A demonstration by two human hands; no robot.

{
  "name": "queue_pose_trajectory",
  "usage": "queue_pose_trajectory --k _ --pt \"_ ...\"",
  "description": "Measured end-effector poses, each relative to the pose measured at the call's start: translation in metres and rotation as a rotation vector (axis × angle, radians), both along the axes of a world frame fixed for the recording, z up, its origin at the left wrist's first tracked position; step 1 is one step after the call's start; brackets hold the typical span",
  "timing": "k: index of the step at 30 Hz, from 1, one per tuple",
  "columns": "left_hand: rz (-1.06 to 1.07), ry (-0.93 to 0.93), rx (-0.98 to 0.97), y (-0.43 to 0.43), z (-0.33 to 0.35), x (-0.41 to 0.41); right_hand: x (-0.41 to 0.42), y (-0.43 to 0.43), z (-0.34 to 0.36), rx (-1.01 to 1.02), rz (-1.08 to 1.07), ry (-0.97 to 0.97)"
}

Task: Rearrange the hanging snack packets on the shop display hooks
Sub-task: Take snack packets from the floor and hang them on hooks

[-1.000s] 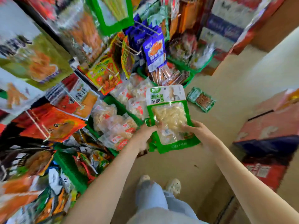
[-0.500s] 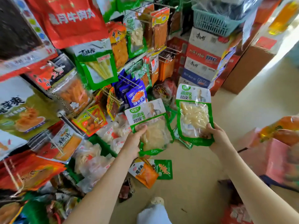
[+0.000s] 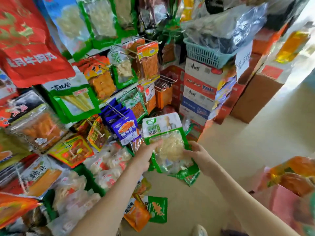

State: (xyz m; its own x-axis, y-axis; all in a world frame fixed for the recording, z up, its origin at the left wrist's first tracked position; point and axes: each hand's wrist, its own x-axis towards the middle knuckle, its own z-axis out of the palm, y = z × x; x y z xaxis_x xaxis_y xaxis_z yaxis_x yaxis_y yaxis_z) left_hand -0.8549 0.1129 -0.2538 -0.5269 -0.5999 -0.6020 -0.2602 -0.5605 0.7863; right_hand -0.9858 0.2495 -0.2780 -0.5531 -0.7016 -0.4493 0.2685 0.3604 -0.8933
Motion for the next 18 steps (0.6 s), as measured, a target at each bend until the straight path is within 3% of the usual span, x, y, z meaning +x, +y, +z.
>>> queue_pose_trajectory --k 3,7,10,13,18 --pt "0.051 -0.012 -0.033 0.018 0.005 -0.027 -0.057 0.004 0.005 0.086 0.119 0.394" --pt "0.028 0.047 -0.042 0.036 0.021 -0.047 -0.099 -0.026 0.056 -0.015 0.242 0.813" --pt "0.06 -0.019 -0.11 0.036 0.035 -0.055 -0.102 -0.061 0.088 0.019 0.42 1.009" --pt "0.076 0.023 -0.157 0.026 0.047 -0.063 -0.104 -0.09 0.102 0.043 0.488 1.039" --pt "0.191 0.061 -0.199 0.0 0.06 -0.079 -0.114 -0.126 0.118 -0.086 0.511 1.027"
